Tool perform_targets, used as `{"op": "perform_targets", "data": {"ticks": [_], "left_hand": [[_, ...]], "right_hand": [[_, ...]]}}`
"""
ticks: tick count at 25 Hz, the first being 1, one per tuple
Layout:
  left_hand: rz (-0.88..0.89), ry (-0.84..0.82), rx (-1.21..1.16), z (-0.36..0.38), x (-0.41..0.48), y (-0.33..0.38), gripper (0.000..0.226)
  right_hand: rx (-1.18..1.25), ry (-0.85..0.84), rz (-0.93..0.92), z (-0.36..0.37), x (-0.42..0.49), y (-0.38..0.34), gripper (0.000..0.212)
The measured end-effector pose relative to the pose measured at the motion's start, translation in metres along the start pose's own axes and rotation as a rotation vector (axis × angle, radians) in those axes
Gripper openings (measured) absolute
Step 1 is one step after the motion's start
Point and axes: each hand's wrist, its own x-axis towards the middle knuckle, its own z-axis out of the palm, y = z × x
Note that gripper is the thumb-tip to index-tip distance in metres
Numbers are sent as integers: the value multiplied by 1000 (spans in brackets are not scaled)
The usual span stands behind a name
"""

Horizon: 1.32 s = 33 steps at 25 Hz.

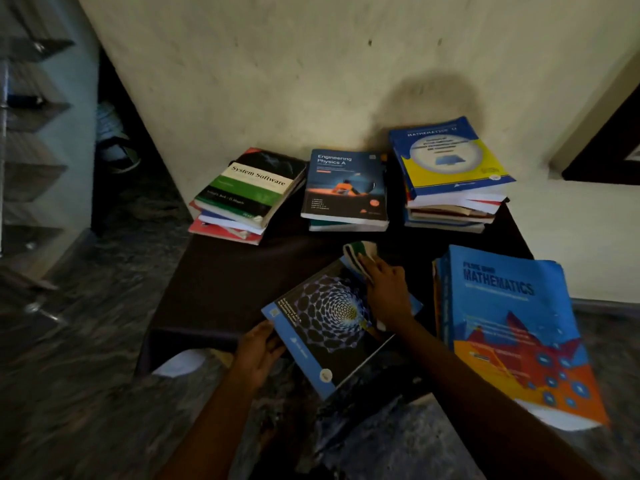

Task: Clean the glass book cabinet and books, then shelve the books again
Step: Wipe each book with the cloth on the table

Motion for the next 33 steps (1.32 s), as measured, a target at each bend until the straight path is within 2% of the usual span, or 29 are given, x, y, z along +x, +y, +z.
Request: {"op": "perform_targets", "data": {"ticks": [5,7,10,11,14,16,17,19,21,22,24,26,29,31,33], "left_hand": [[-49,13,-16,-2,4,5,15],[-59,7,-14,-5,7,4,15],[-76,1,-44,-6,9,5,20],[-89,6,-84,-5,8,6,24],[-142,53,-222,-4,7,13,42],[-165,41,-232,-4,6,16,49],[-166,24,-209,-4,6,15,48],[-145,12,-147,-3,6,9,39],[-110,5,-106,-2,6,4,36],[-94,-3,-103,-1,6,3,37],[-72,1,-91,1,6,2,39],[-59,25,-82,3,6,2,40],[-62,44,-77,3,4,3,44],[-80,54,-39,7,1,3,44],[-60,99,8,16,-7,7,37]], "right_hand": [[-208,-91,36,29,11,-31,62],[-200,-128,-37,44,-6,-55,67],[-159,-59,-165,61,-44,-88,82],[-111,-43,-187,67,-57,-96,81],[-46,-137,-305,67,-84,-105,76],[-38,-78,-422,61,-80,-81,58],[-16,-31,-398,52,-72,-63,50],[-61,130,-84,31,-51,-17,47],[-73,140,226,13,-45,19,54],[-69,150,240,15,-48,25,55],[-143,131,154,29,-66,14,58],[-140,158,70,46,-90,-9,76],[-58,197,-138,66,-131,-50,70],[-39,110,-214,70,-148,-70,62],[-10,25,-270,64,-143,-71,66]]}}
